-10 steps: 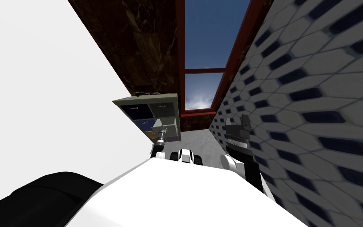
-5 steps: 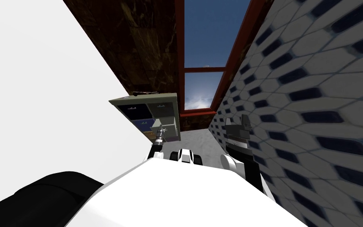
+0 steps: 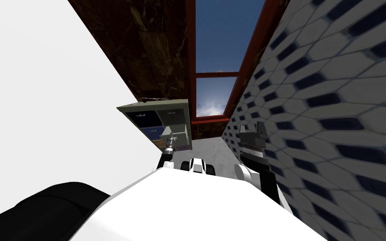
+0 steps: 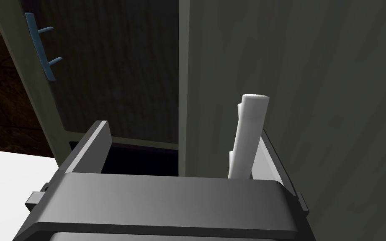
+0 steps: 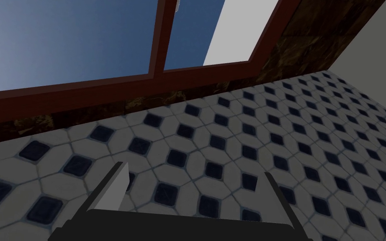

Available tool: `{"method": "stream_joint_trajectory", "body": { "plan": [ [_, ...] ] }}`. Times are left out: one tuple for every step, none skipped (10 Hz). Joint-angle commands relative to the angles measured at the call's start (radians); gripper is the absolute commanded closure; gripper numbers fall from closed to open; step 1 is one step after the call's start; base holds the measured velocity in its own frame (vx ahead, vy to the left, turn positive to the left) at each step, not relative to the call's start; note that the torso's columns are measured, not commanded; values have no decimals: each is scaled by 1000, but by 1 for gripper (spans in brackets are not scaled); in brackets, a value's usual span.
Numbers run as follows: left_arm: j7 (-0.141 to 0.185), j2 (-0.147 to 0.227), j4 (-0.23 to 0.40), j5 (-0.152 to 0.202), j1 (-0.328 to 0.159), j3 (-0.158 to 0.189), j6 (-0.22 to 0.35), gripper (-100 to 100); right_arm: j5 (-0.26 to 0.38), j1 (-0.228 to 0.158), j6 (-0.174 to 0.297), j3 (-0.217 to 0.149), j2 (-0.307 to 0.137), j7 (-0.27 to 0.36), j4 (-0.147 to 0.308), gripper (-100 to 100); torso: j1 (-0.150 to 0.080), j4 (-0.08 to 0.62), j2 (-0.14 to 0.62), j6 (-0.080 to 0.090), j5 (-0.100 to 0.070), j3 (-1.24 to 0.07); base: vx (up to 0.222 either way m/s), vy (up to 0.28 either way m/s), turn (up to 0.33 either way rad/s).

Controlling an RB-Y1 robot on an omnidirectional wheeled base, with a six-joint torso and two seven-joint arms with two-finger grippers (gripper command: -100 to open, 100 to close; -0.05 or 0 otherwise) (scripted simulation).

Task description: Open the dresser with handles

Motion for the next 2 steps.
{"method": "stream_joint_trajectory", "body": {
  "plan": [
    [0, 0, 1, 0, 0, 0, 1, 0, 0, 0, 0, 0, 0, 0, 0, 0, 0, 0, -1, 0, 0, 0, 0, 0, 0],
    [0, 0, 1, 0, 1, 0, 1, 0, 0, 0, 0, 0, 0, 0, 0, 0, 1, -1, -1, 0, 1, 0, 0, 0, 0]
  ]
}}
